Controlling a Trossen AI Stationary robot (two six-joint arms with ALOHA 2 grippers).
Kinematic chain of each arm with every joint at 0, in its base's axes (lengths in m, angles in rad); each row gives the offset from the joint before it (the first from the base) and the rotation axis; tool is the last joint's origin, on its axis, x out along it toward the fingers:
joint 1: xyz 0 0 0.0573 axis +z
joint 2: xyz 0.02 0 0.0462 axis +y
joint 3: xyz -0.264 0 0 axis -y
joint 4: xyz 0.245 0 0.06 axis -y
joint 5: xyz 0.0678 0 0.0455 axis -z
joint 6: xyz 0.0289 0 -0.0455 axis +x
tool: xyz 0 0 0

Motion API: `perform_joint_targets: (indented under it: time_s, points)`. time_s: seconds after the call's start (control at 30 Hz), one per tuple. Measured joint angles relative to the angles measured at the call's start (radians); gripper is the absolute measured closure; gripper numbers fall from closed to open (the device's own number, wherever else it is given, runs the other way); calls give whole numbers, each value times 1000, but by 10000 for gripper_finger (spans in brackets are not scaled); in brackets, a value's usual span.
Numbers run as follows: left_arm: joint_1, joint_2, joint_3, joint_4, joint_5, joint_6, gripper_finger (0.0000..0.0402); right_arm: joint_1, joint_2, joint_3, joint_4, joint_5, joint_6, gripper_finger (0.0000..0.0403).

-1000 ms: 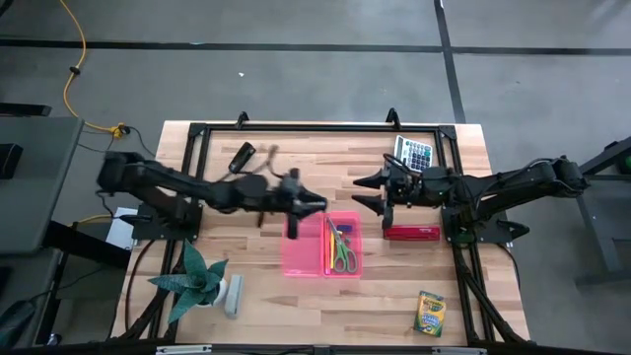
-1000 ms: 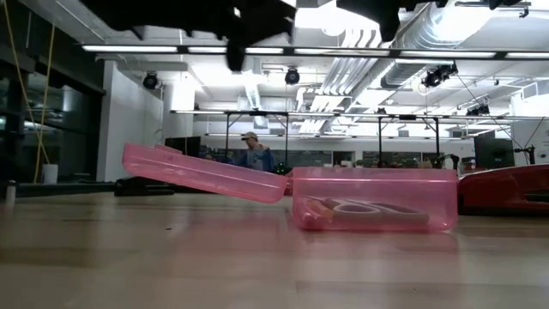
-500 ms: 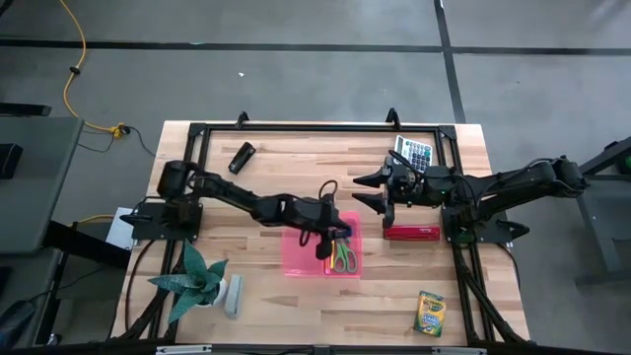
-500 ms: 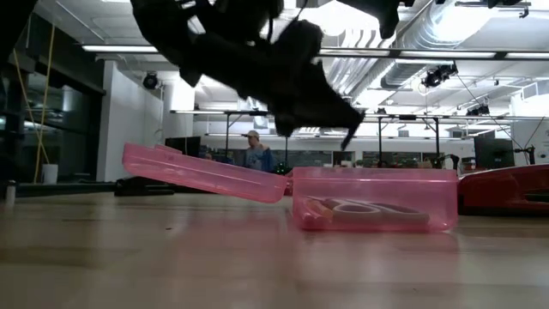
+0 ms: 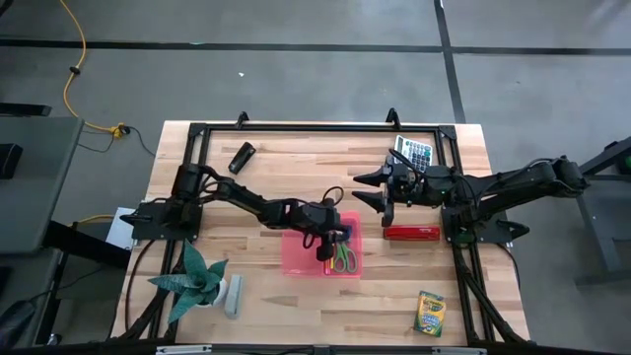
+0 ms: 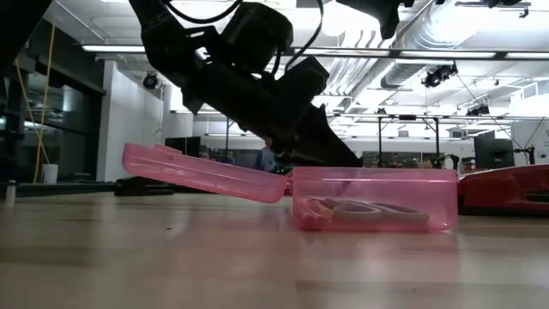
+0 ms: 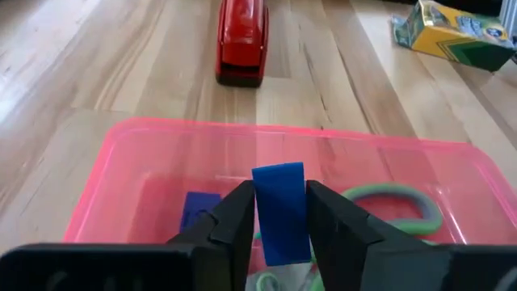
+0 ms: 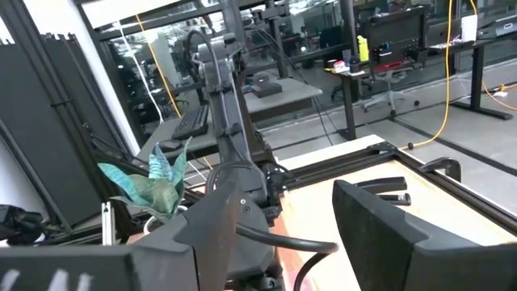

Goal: Pack school essentials
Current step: Put the blue eraser into the pink supply box, then put the crayons box into the pink supply box

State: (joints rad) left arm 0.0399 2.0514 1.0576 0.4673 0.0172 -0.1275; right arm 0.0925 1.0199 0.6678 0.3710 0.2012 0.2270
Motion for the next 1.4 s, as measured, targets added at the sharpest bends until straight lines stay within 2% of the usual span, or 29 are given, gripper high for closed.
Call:
perform_joint_targets:
  time_s: [0.17, 0.3, 0.47, 0.67, 0.77, 0.87, 1.07, 1.23, 1.4]
  points:
    - [3, -4, 0, 1, 5, -3, 256, 0, 0, 0, 0, 0, -7, 206]
    - [19, -21, 0, -21, 18, -61, 213, 0, 0, 0, 0, 2, -23, 206]
    - [61, -135, 1, -161, 94, -46, 181, 0, 0, 0, 1, 3, -25, 206]
    - [150, -397, 0, -412, 120, 28, 181, 0, 0, 0, 2, 3, -26, 206]
    - [184, -543, 0, -446, 109, 41, 189, 0, 0, 0, 1, 3, -26, 206]
    - [201, -694, -44, -377, 110, 33, 197, 0, 0, 0, 1, 3, -27, 206]
    - [174, -994, -240, -177, 97, -20, 207, 0, 0, 0, 1, 3, -52, 206]
    - [130, -1200, -368, -159, 48, -26, 209, 0, 0, 0, 5, 2, -52, 206]
    - [108, -1307, -434, -163, 7, -29, 209, 0, 0, 0, 6, 2, -52, 206]
